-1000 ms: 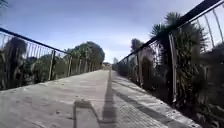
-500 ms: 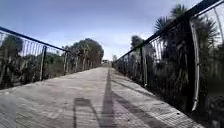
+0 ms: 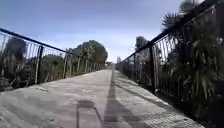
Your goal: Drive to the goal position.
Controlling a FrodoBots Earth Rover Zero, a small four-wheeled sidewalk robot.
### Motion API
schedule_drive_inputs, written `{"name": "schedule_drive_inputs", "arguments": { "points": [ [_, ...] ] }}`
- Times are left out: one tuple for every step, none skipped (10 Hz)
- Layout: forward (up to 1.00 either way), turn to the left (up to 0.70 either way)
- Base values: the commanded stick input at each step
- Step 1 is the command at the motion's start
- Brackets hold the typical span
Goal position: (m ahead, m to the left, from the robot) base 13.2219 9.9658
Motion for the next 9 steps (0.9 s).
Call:
{"name": "schedule_drive_inputs", "arguments": {
  "points": [
    [1.00,0.00],
    [1.00,0.00],
    [1.00,0.00],
    [1.00,0.00],
    [1.00,0.00],
    [1.00,0.00],
    [1.00,0.00],
    [1.00,0.00],
    [1.00,0.00]
  ]
}}
